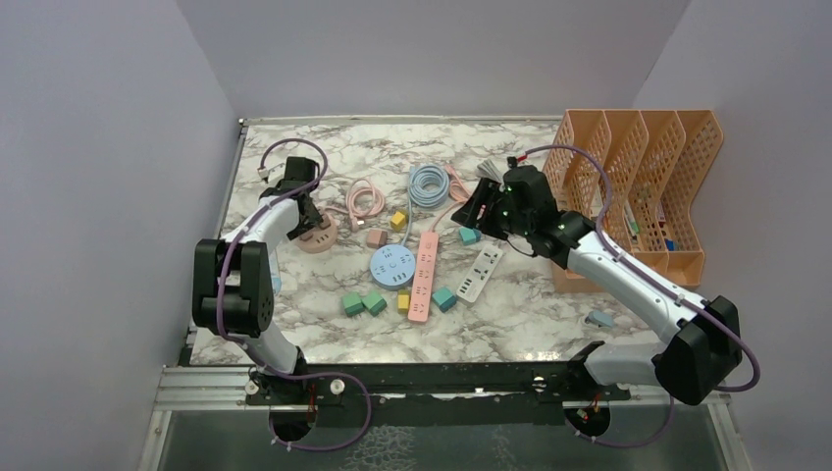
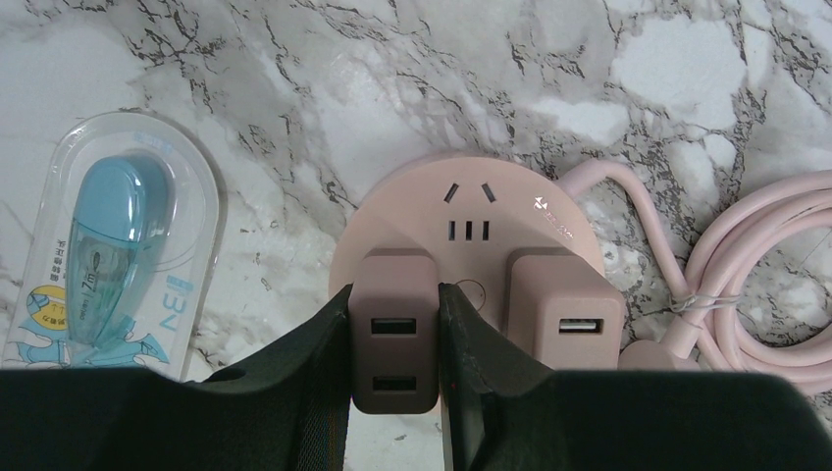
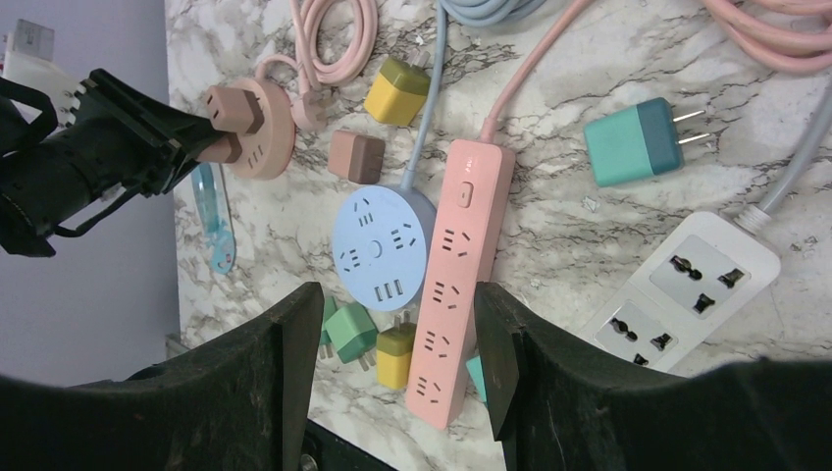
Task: Insert the plug
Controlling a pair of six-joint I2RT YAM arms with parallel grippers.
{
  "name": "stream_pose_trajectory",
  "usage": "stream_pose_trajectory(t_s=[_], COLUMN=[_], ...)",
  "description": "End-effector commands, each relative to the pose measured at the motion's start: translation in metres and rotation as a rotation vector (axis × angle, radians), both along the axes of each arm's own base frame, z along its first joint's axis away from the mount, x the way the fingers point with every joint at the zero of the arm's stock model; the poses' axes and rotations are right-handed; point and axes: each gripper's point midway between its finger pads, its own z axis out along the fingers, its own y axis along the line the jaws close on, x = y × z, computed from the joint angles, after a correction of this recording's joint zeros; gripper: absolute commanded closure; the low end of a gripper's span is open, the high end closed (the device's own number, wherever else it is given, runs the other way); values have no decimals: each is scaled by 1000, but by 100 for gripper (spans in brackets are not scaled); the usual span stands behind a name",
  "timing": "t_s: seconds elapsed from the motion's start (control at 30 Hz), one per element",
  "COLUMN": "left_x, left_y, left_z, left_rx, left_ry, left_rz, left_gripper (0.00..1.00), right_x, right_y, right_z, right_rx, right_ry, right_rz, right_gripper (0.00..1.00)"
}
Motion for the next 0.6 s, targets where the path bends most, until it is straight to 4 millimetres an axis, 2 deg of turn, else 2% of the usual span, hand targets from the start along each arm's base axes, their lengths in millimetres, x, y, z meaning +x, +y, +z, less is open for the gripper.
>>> stream_pose_trajectory(t_s=[0.0,0.1,0.17,0.37,0.47,0.57], left_x=[-30,-20,-18,-25,-28,-32], left_y=[-3,-4,-3,-9,-29,-64], left_z=[9,33,41,63,83,107], left_rx=[-22,-15,-10,-27,-94,-185], left_ry=[125,66,45,-16,-88,-192], left_rz=[-59,-87,-95,-152,-256,-454], left_gripper=[51,45,44,40,39,37], right_x=[3,2,2,-2,-5,-9], right_y=[-8,-15,-18,-18,-18,-21], right_z=[21,21,21,17,11,-3], right_rx=[2,-32,-53,-96,-124,-158], right_ry=[-40,-43,-49,-51,-48,-20], right_rz=[-52,-66,-64,-9,26,41], right_gripper=[42,42,41,41,41,41])
